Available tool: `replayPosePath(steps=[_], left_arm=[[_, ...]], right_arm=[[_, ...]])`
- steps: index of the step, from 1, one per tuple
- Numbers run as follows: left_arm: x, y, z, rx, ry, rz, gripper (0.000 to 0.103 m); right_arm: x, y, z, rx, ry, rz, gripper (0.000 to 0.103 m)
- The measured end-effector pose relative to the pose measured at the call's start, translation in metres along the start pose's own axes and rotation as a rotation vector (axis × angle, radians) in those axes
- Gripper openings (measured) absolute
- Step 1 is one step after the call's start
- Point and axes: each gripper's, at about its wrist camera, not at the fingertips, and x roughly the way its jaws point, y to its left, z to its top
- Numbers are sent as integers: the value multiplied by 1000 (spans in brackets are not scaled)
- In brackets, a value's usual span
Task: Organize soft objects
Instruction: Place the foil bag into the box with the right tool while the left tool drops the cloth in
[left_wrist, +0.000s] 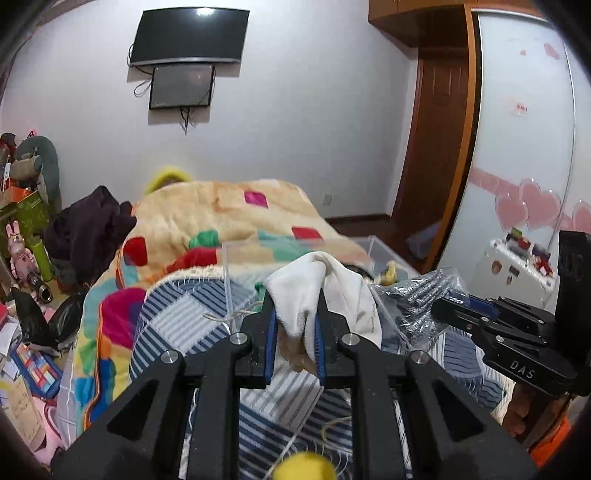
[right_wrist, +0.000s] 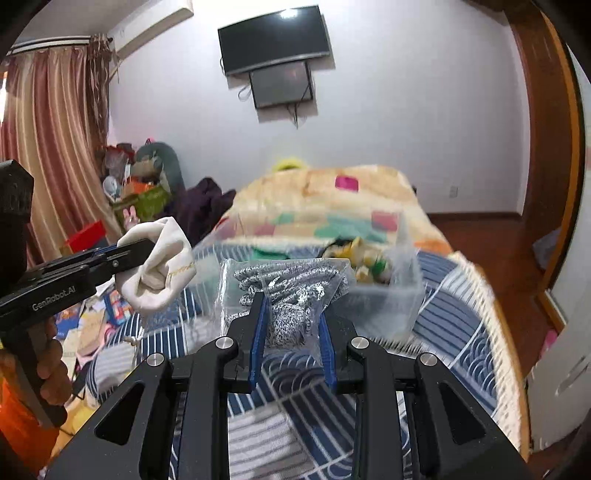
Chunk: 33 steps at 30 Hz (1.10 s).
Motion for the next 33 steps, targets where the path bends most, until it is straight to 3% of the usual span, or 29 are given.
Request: replayPosePath(steps=[10,23,31,33], left_arm=[[26,-1,27,15,-28,63,17],[94,11,10,39,152,123,17],[113,9,-1,41,225,110,17],[114,9,-2,38,233,105,21]], right_arm=[[22,5,32,11,-65,-27,24],[67,3,23,11,60,-62,24],[71,2,21,8,99,-54,26],[75,4,21,0,116,-64,27]])
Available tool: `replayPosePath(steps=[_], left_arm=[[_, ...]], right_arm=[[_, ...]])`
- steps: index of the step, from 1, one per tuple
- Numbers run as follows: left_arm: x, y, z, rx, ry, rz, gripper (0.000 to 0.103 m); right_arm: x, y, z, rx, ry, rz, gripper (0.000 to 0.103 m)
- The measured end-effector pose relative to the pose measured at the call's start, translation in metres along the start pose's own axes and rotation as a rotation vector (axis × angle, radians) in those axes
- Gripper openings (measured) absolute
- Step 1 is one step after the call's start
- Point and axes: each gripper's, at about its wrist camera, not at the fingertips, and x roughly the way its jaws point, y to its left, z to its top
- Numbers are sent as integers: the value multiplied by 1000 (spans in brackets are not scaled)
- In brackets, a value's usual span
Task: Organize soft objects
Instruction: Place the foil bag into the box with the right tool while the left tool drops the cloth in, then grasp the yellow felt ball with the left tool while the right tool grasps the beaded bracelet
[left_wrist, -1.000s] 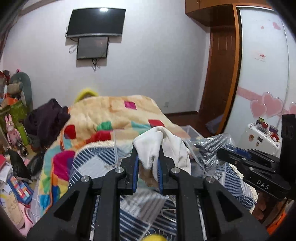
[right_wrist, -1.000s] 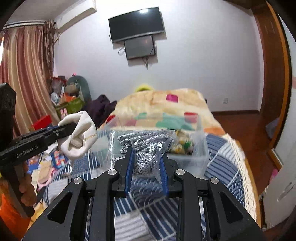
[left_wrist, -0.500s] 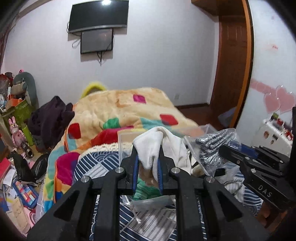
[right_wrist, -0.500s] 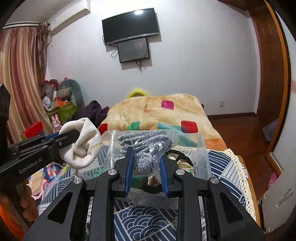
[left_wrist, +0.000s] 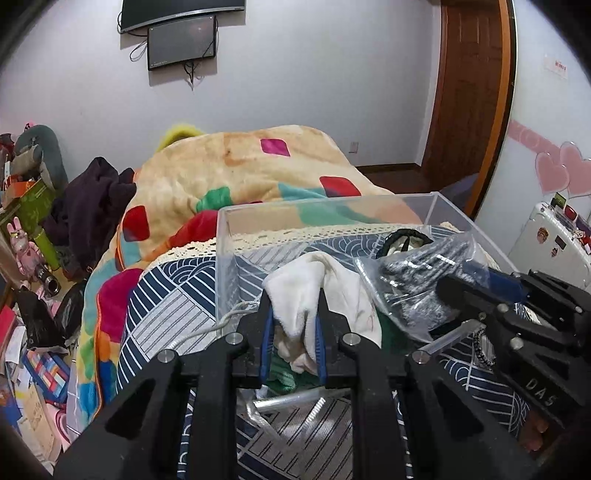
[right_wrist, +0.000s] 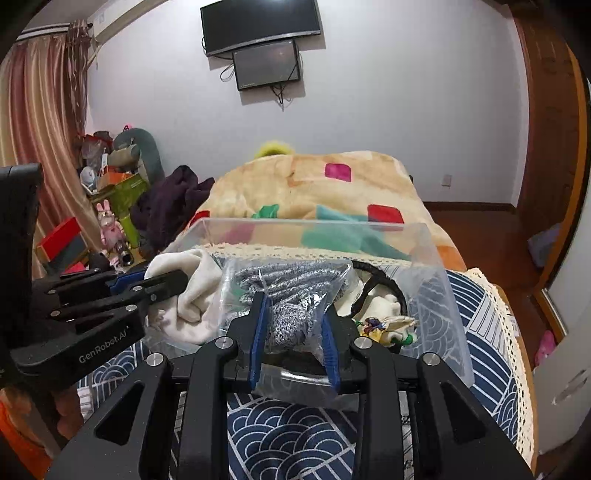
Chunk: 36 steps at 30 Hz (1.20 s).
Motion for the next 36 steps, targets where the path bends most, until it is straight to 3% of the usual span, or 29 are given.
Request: replayPosePath(steps=[4,10,15,20,23,36], left_arm=[[-4,4,-2,-24,10,-33,35],[-29,6,-7,-33,-27,-63,48],[-63,3,-14,-20,-104,-47,69],[-85,4,-34,-19,-124,-35,82],[-90,5,-53,-16,-102,-16,84],[-79,2,-131,-85,60,-41,84]], right_arm=[[-1,3,-3,-15,19,-2,29],[-21,2,-3,-34,-24,8,46],[-44,1,-3,-43,-80,-3,55],[-63,-12,-10,-24,-115,-39,71],[-68,-25,-21,5,-102,-65,77],[-35,-74,-77,120,120,-157,78]])
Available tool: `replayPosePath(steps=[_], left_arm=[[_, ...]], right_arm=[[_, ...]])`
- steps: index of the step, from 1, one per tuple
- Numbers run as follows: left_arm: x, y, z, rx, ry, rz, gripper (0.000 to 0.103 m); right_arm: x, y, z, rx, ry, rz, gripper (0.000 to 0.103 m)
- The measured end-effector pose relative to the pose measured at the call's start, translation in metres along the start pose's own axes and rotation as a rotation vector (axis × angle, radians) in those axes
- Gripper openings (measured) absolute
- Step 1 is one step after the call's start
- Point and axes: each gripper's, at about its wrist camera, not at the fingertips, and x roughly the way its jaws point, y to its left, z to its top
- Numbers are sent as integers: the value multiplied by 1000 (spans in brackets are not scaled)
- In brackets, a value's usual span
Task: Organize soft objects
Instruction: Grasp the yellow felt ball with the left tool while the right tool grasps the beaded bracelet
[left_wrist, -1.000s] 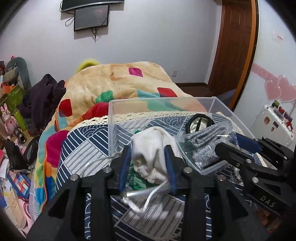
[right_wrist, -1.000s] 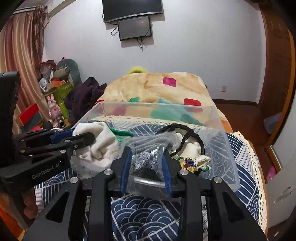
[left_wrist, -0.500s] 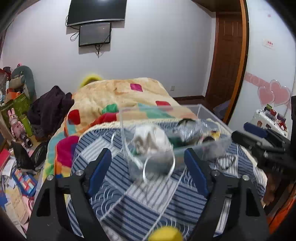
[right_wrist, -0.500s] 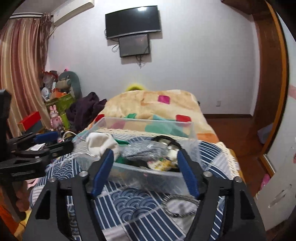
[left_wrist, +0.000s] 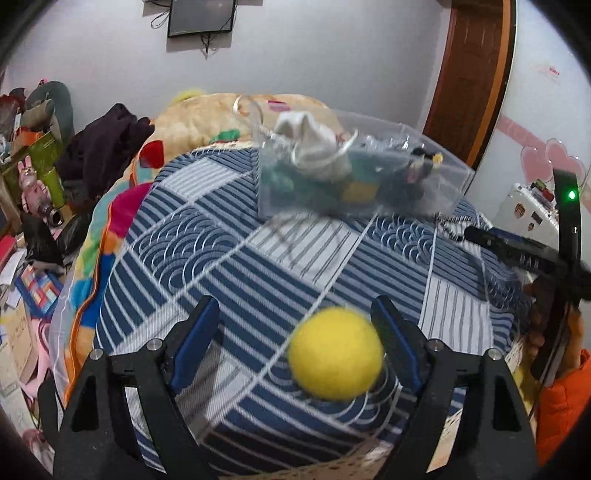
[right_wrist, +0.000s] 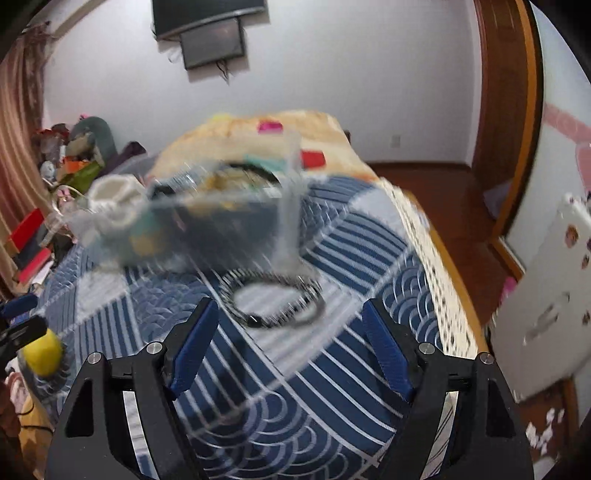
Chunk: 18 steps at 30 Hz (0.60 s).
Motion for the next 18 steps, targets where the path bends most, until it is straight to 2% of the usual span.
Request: replayPosePath(steps=[5,7,9,10,11,12,13,18], left_arm=[[-6,-3,-13,-9,-14,-26,84],[-5,-8,-17,-2,-10,-33,79],[-3,-12,-19,18,1,-38,64],[-3,-15,-20,34,-3,-23,59],[-3,-17,-21,50,-6,-9,49],[-2,-19,-21,62,-4,-14,45],[-2,-19,-22,63,-5,-17,45],[-4,-16,-19,50,-12,-26,43]], right_arm=[[2,-2,3,31,7,74,78],[5,3,5,19,14,85,78],[13,8,6,7,34,84,78],[16,10,6,1,42,82,78],[20,13,6,-10,51,79,78],[22,15,5,-17,58,71,78],[23,16,4,-22,60,61,77],[17,18,-1,-39,42,62,40]])
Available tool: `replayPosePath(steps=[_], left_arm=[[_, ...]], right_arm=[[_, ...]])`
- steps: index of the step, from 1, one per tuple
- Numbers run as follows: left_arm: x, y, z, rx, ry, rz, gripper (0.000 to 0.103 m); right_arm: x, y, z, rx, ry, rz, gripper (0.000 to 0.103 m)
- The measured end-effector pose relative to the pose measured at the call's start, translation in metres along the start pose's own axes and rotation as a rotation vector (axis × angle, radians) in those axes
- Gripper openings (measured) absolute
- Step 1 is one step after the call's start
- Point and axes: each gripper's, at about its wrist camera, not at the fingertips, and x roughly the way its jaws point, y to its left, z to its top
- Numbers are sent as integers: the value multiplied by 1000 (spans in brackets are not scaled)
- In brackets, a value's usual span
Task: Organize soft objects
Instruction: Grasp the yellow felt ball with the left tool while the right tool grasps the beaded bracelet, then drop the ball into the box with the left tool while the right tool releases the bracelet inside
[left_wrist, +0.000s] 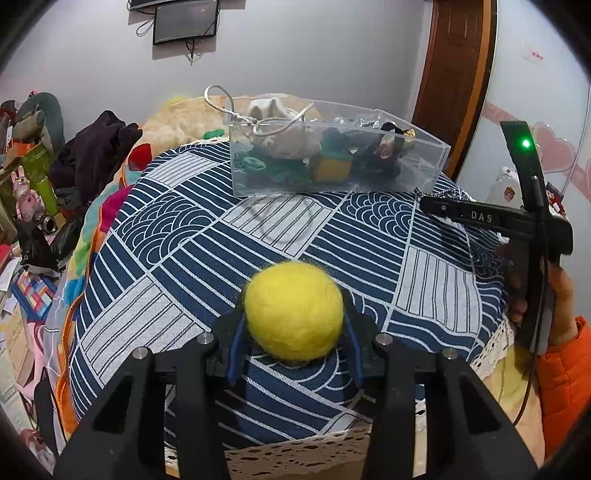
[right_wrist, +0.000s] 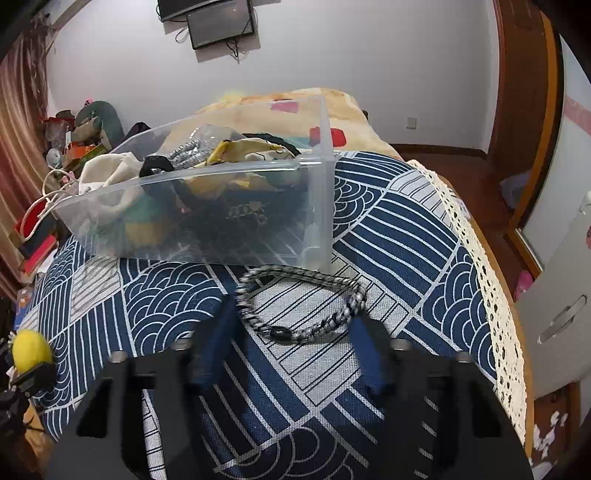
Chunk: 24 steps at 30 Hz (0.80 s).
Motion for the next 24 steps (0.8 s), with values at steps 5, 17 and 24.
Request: replayPosePath(steps=[5,17,24], left_arm=[[-5,4,13,0,-38,11,43],[-14,1,77,34,-184,24,43],[-4,-3,121,41,-224,8,43]], right_arm=[[-11,4,-2,-12,-26,17,18],[-52,22,17,-82,-168,42,8],[-59,38,43,-133,-240,52,8]])
